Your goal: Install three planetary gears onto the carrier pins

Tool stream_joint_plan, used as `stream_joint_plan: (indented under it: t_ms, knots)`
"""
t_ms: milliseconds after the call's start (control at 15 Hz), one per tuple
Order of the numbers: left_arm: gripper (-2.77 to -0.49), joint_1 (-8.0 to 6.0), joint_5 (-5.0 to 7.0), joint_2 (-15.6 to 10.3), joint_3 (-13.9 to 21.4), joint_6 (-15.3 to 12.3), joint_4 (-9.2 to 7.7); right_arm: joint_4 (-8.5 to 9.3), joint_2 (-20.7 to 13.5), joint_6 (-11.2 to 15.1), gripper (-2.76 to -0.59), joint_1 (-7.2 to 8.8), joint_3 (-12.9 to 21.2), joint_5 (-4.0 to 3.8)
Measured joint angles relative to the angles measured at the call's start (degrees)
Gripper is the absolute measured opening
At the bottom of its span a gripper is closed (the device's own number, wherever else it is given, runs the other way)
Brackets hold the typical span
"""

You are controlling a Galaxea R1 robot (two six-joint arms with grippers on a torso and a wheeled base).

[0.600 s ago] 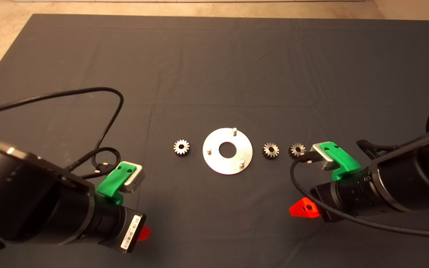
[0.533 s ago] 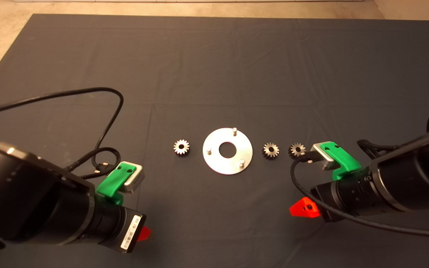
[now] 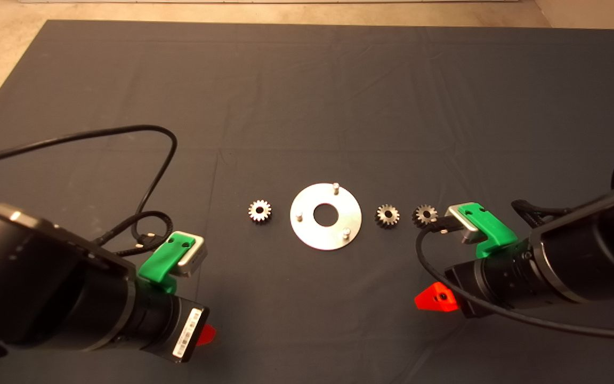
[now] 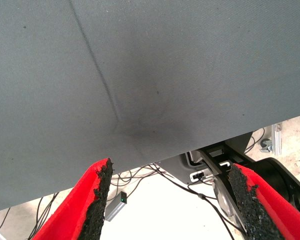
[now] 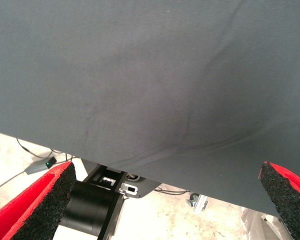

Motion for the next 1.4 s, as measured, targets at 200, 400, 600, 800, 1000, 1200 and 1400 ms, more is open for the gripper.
stream_joint_plan:
  t_ms: [200,400,600,800,1000,1200,1400]
  knots:
    - [-1.62,0.00,-0.01,0.3,0.0,0.0,0.00,-0.01,-1.6,-0.2,-0.60,0.00,0.0,-0.03]
    - [-1.62,0.00,0.01,2.0,0.0,-0.3,0.00,-0.01,-3.2,-1.8,-0.60,-0.02,-0.4,-0.06]
    - [-1.62,0.00,0.01,3.1,0.0,-1.0,-0.02,-0.04,-4.0,-4.0,-0.60,-0.16,-1.9,-0.09]
    - [-1.62,0.00,0.00,3.1,0.0,-1.1,-0.04,-0.09,-4.1,-6.6,-0.60,-0.42,-4.0,-0.04]
    - [-1.62,0.00,0.01,3.1,0.0,-1.1,-0.04,-0.41,-4.4,-10.3,-0.60,-1.96,-7.5,-0.09]
    - [-1.62,0.00,0.01,3.1,0.0,-1.2,-0.09,-1.33,-4.5,-12.8,-0.60,-2.07,-10.1,-0.06]
    - [-1.62,0.00,0.02,3.1,0.0,-1.2,-0.11,-2.05,-4.7,-15.1,-0.60,-2.56,-12.2,-0.04]
